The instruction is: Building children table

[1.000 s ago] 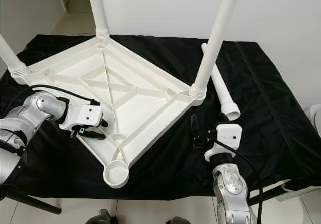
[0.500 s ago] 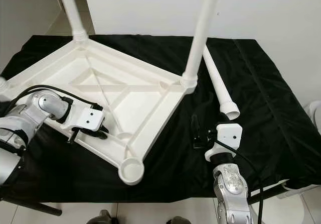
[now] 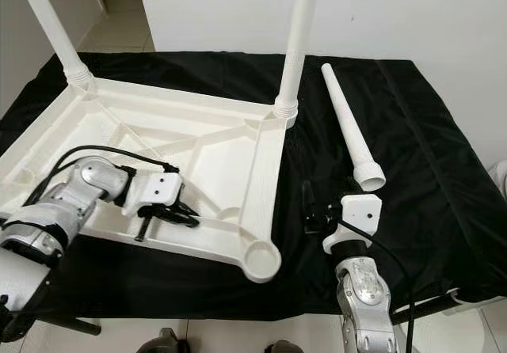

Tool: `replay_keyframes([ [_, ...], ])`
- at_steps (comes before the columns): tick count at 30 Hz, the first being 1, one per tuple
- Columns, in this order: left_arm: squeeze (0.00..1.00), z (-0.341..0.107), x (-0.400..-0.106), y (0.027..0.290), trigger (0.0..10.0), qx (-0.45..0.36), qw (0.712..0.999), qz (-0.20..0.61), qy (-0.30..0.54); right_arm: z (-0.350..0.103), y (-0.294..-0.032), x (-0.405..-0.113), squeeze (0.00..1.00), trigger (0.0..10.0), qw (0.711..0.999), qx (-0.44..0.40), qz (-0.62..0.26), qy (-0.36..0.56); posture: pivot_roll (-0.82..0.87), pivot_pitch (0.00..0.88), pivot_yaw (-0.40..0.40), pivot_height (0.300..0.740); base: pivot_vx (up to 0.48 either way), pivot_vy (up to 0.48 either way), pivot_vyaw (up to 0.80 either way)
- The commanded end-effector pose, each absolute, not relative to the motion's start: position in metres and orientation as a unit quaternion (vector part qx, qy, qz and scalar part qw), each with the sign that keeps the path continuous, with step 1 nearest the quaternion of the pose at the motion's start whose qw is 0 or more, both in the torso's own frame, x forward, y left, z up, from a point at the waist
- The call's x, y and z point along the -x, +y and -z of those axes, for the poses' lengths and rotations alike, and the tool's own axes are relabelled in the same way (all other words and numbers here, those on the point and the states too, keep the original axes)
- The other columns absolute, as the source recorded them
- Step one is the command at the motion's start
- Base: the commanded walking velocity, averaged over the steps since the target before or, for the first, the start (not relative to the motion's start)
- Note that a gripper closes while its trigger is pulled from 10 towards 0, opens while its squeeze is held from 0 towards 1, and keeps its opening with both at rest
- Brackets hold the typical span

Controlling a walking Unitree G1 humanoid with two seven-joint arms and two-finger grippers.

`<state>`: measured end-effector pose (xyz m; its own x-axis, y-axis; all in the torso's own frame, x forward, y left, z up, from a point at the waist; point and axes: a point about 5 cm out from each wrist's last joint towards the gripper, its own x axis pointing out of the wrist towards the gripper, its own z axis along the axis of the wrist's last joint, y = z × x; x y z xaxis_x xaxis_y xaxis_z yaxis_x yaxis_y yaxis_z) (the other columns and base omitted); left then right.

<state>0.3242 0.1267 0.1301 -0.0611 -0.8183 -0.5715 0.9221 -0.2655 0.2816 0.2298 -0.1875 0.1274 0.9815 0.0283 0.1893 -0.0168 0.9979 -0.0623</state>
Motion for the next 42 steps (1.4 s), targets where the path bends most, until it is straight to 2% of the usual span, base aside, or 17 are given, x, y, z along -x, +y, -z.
replay_keyframes([
  [1,1.0,-0.137,-0.326,0.124,10.0,-0.322,0.613,0.72,0.045,-0.125,-0.187,-0.23,0.0,10.0,0.995,0.032,-0.014,-0.094,0.0,0.04,0.022,0.74,0.0,0.0,0.0],
  [11,1.0,-0.15,-0.329,0.129,10.0,-0.334,0.614,0.714,0.034,-0.129,-0.19,-0.234,0.0,10.0,0.994,0.033,-0.011,-0.101,0.0,0.036,0.024,0.74,0.0,0.0,0.0],
  [12,0.1,-0.158,-0.329,0.132,10.0,-0.326,0.61,0.721,0.03,-0.131,-0.191,-0.236,0.0,10.0,0.994,0.032,-0.009,-0.105,0.0,0.035,0.027,0.74,0.0,0.0,0.0],
  [13,0.1,-0.158,-0.329,0.132,10.0,-0.326,0.61,0.721,0.03,-0.131,-0.191,-0.236,0.0,10.0,0.994,0.032,-0.009,-0.105,0.0,0.035,0.027,0.74,0.0,0.0,0.0],
  [14,0.0,-0.167,-0.33,0.135,10.0,-0.313,0.609,0.729,0.026,-0.132,-0.192,-0.237,0.0,10.0,0.994,0.03,-0.006,-0.109,0.0,0.033,0.028,0.74,0.0,0.0,0.0],
  [15,0.0,-0.173,-0.33,0.137,10.0,-0.305,0.607,0.733,0.023,-0.133,-0.193,-0.239,0.0,10.0,0.993,0.029,-0.004,-0.112,0.0,0.033,0.028,0.74,0.0,0.0,0.0],
  [16,0.0,-0.181,-0.335,0.139,10.0,-0.288,0.63,0.721,0.013,-0.134,-0.193,-0.239,0.0,10.0,0.993,0.031,-0.003,-0.115,0.0,0.032,0.038,0.74,0.0,0.0,0.0],
  [17,0.0,-0.181,-0.335,0.139,10.0,-0.288,0.63,0.721,0.013,-0.134,-0.193,-0.239,0.0,10.0,0.993,0.031,-0.003,-0.115,0.0,0.032,0.038,0.74,0.0,0.0,0.0],
  [19,0.0,-0.19,-0.342,0.141,10.0,-0.249,0.679,0.69,-0.011,-0.134,-0.194,-0.239,0.0,10.0,0.993,0.03,0.004,-0.117,0.0,0.029,0.043,0.74,0.0,0.0,0.0],
  [20,0.0,-0.19,-0.342,0.141,10.0,-0.249,0.679,0.69,-0.011,-0.134,-0.194,-0.239,0.0,10.0,0.993,0.03,0.004,-0.117,0.0,0.029,0.043,0.74,0.0,0.0,0.0],
  [21,0.0,-0.195,-0.344,0.143,10.0,-0.215,0.708,0.673,-0.019,-0.134,-0.195,-0.238,0.0,10.0,0.993,0.027,0.01,-0.118,-0.01,0.028,0.044,0.74,0.0,0.0,0.0],
  [27,0.0,-0.192,-0.338,0.144,10.0,-0.183,0.73,0.657,-0.033,-0.133,-0.194,-0.236,0.0,10.0,0.993,0.022,0.018,-0.118,-0.01,0.017,0.046,0.74,0.0,0.0,0.0],
  [28,0.0,-0.192,-0.333,0.143,10.0,-0.144,0.751,0.643,-0.045,-0.133,-0.193,-0.236,0.0,10.0,0.992,0.016,0.025,-0.12,-0.01,0.005,0.044,0.74,0.0,0.0,0.0],
  [30,0.0,-0.189,-0.325,0.14,10.0,-0.106,0.764,0.635,-0.049,-0.132,-0.192,-0.237,0.0,10.0,0.992,0.009,0.03,-0.121,-0.01,0.0,0.043,0.74,0.0,0.0,0.0],
  [32,0.0,-0.184,-0.311,0.134,10.0,-0.065,0.77,0.633,-0.046,-0.131,-0.189,-0.237,0.0,10.0,0.992,0.004,0.034,-0.123,-0.01,0.0,0.043,0.74,0.0,0.0,0.0],
  [37,0.0,-0.182,-0.306,0.132,10.0,-0.054,0.769,0.635,-0.045,-0.131,-0.188,-0.237,0.0,10.0,0.992,0.003,0.034,-0.123,-0.01,0.0,0.043,0.74,0.0,0.0,0.0],
  [42,0.0,-0.183,-0.281,0.108,10.0,0.008,0.769,0.636,-0.067,-0.127,-0.186,-0.237,0.0,10.0,0.992,-0.004,0.033,-0.118,-0.01,0.0,0.02,0.74,0.0,0.0,0.0],
])
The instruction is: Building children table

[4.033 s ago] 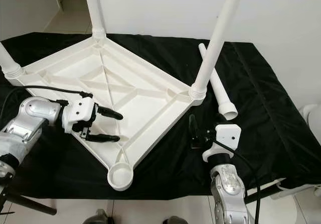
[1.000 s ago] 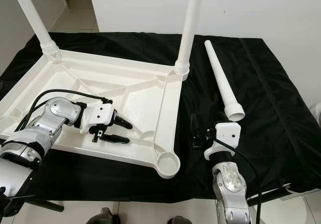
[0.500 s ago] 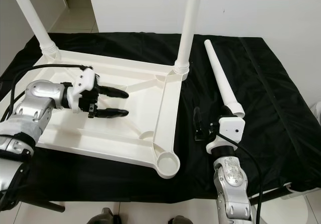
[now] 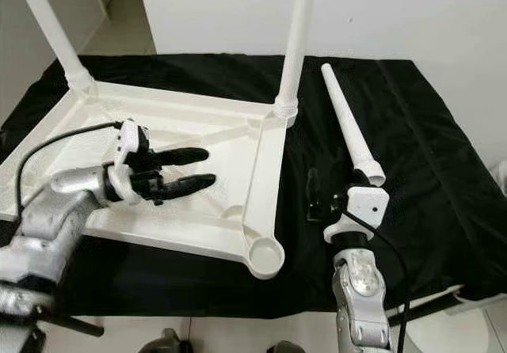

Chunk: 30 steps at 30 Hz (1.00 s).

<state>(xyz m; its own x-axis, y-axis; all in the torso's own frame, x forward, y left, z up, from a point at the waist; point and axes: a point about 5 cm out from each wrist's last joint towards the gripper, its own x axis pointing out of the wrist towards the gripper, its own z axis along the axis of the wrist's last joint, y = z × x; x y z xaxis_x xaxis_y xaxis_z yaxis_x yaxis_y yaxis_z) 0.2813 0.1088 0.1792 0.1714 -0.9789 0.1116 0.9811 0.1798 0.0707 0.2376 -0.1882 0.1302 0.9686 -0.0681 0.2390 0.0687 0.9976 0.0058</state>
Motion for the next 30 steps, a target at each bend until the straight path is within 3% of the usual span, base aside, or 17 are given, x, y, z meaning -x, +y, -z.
replay_keyframes([
  [1,0.0,-0.184,-0.279,0.105,10.0,0.016,0.77,0.634,-0.068,-0.127,-0.186,-0.237,0.0,10.0,0.993,-0.004,0.032,-0.117,-0.01,0.0,0.02,0.74,0.0,0.0,0.0],
  [9,0.0,-0.188,-0.273,0.082,10.0,0.026,0.794,0.602,-0.084,-0.129,-0.188,-0.239,0.0,10.0,0.992,-0.007,0.041,-0.12,-0.01,0.0,0.009,0.74,0.0,0.0,0.0],
  [13,0.0,-0.191,-0.274,0.059,10.0,0.034,0.829,0.554,-0.076,-0.136,-0.198,-0.245,0.0,10.0,0.988,-0.001,0.076,-0.131,-0.01,0.0,-0.003,0.74,0.0,0.0,0.0],
  [17,0.0,-0.193,-0.276,0.055,10.0,0.035,0.835,0.543,-0.078,-0.139,-0.201,-0.247,0.0,10.0,0.987,0.004,0.087,-0.132,-0.02,0.0,-0.006,0.74,0.0,0.0,0.0],
  [19,0.0,-0.192,-0.29,0.049,10.0,0.064,0.872,0.482,-0.057,-0.144,-0.216,-0.254,0.0,10.0,0.982,0.038,0.143,-0.121,-0.03,0.0,-0.012,0.74,0.0,0.0,0.0],
  [21,0.0,-0.192,-0.297,0.047,10.0,0.086,0.889,0.448,-0.051,-0.147,-0.223,-0.257,0.0,10.0,0.977,0.053,0.172,-0.116,-0.03,0.0,-0.012,0.74,0.0,0.0,0.0],
  [30,0.0,-0.2,-0.306,0.039,10.0,0.092,0.902,0.417,-0.069,-0.157,-0.228,-0.264,0.0,10.0,0.974,0.053,0.179,-0.128,-0.05,0.0,-0.039,0.74,0.0,0.0,0.0],
])
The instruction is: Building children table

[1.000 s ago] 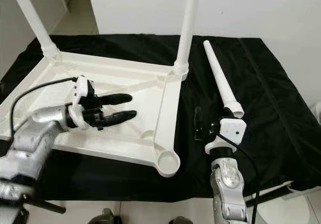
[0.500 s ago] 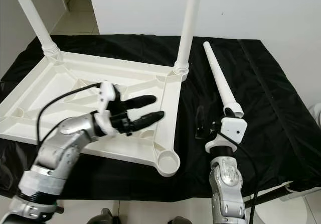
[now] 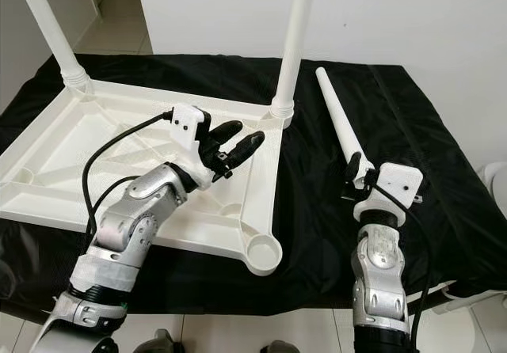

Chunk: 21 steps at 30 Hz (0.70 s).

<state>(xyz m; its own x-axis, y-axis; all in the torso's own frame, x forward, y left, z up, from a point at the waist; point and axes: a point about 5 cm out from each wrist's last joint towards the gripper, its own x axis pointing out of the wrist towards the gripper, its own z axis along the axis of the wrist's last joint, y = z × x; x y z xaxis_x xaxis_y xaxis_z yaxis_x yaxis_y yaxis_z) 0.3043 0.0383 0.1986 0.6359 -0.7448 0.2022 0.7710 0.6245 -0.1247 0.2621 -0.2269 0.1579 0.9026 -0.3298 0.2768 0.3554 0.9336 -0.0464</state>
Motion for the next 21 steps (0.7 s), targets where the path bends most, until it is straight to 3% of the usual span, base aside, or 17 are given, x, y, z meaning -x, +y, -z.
replay_keyframes([
  [1,0.0,-0.2,-0.307,0.038,10.0,0.096,0.9,0.419,-0.069,-0.16,-0.228,-0.266,0.0,10.0,0.973,0.05,0.18,-0.133,-0.06,0.007,-0.04,0.74,0.0,0.0,0.0],
  [13,0.0,-0.202,-0.31,0.036,10.0,0.1,0.901,0.416,-0.066,-0.163,-0.227,-0.269,0.0,10.0,0.972,0.045,0.183,-0.137,-0.06,0.014,-0.039,0.74,0.0,0.0,0.0],
  [15,0.0,-0.208,-0.325,0.038,10.0,0.079,0.928,0.359,-0.059,-0.167,-0.234,-0.276,0.0,10.0,0.973,0.041,0.187,-0.13,-0.05,0.063,-0.009,0.74,0.0,0.0,0.0],
  [21,0.0,-0.215,-0.331,0.043,10.0,0.054,0.948,0.304,-0.073,-0.169,-0.244,-0.281,0.0,10.0,0.973,0.04,0.19,-0.126,-0.02,0.108,-0.004,0.74,0.0,0.0,0.0],
])
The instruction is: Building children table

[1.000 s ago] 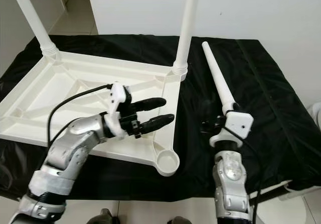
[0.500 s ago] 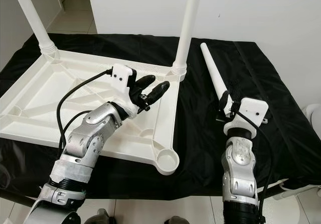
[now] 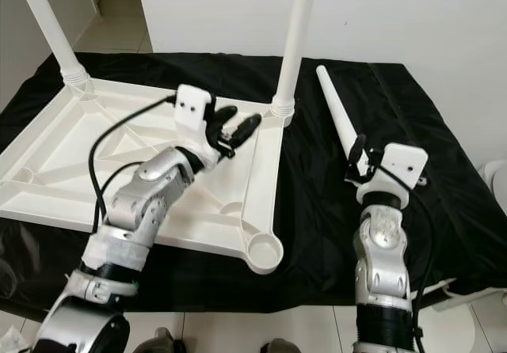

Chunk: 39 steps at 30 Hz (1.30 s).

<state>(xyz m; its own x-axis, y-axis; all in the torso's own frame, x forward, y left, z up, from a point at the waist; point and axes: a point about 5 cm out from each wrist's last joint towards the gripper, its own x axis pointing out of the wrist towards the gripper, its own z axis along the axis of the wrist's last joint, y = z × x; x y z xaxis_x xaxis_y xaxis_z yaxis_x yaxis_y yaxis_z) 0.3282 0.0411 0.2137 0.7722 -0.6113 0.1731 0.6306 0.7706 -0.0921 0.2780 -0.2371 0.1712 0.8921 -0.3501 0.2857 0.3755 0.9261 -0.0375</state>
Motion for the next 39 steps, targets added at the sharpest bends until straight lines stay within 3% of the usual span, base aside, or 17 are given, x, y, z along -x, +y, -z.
replay_keyframes([
  [1,0.0,-0.215,-0.331,0.043,10.0,0.054,0.948,0.304,-0.073,-0.169,-0.244,-0.281,0.0,10.0,0.973,0.04,0.19,-0.126,-0.02,0.108,-0.004,0.74,0.0,0.0,0.0],
  [2,0.0,-0.217,-0.33,0.046,10.0,0.031,0.954,0.287,-0.085,-0.17,-0.248,-0.282,0.05,10.0,0.974,0.035,0.187,-0.125,-0.01,0.128,-0.002,0.74,0.0,0.0,0.0],
  [3,0.0,-0.218,-0.329,0.047,10.0,0.014,0.956,0.278,-0.09,-0.17,-0.251,-0.283,1.0,10.0,0.974,0.032,0.187,-0.125,0.01,0.144,-0.003,0.74,0.0,0.0,0.0],
  [12,0.0,-0.226,-0.321,0.049,10.0,-0.013,0.955,0.277,-0.107,-0.171,-0.253,-0.291,1.0,10.0,0.979,0.018,0.165,-0.119,0.04,0.196,0.006,0.74,0.0,0.0,0.0],
  [13,0.0,-0.224,-0.317,0.05,10.0,-0.023,0.954,0.281,-0.106,-0.171,-0.253,-0.294,0.02,10.0,0.982,0.024,0.151,-0.114,0.07,0.234,0.018,0.74,0.0,0.0,0.0],
  [25,0.0,-0.221,-0.296,0.052,10.0,-0.049,0.954,0.282,-0.087,-0.167,-0.253,-0.318,0.0,10.0,0.993,-0.006,0.075,-0.087,0.17,0.311,0.027,0.74,0.0,0.0,0.0],
  [38,0.0,-0.221,-0.289,0.059,10.0,-0.061,0.957,0.273,-0.074,-0.164,-0.255,-0.33,0.0,9.8,0.996,0.002,0.047,-0.073,0.19,0.317,0.029,0.74,0.0,0.0,0.0],
  [39,0.0,-0.221,-0.288,0.059,10.0,-0.062,0.957,0.273,-0.073,-0.164,-0.256,-0.331,0.0,4.5,0.996,0.001,0.045,-0.076,0.19,0.316,0.029,0.74,0.0,0.0,0.0],
])
